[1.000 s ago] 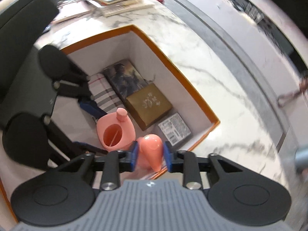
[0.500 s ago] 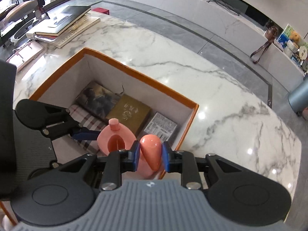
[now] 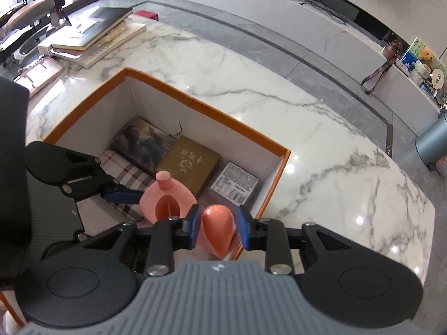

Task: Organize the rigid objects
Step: 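Lower the pink cup beside the pink bottle and open the left tool, then move both tools to the yellow tape measure and white tube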

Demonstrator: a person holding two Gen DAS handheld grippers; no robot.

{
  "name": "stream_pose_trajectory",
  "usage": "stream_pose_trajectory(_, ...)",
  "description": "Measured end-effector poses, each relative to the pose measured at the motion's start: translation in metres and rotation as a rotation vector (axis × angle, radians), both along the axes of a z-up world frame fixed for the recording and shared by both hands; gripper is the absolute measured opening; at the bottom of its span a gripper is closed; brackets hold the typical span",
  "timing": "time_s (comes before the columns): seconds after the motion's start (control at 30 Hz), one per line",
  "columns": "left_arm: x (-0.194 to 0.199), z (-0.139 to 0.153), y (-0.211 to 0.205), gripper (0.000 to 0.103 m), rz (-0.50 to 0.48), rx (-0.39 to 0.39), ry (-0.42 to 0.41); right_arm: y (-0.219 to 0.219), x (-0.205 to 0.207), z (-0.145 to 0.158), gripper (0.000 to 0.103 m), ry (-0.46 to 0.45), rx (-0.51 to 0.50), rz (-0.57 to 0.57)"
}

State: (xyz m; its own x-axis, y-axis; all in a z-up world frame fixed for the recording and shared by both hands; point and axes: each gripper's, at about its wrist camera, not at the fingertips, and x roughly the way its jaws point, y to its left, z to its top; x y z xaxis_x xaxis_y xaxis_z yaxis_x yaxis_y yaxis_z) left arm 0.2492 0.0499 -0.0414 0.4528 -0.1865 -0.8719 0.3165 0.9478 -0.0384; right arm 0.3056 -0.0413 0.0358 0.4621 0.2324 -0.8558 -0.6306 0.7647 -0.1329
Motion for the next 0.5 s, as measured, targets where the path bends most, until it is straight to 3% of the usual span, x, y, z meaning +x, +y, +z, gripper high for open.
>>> stream_pose_trajectory(0.23, -0.024, 0.034, -0.002, 0.061, -0.019, -0.004, -0.058, -0.011, -0.016, 0.028, 0.037, -0.047, 0.026, -0.022)
stream_pose_trajectory(0.5, -0.069, 0.085, -0.028, 0.057, -0.138, -0.047, -0.155, -0.068, -0.056, 0.061, 0.038, -0.076, 0.105, -0.117)
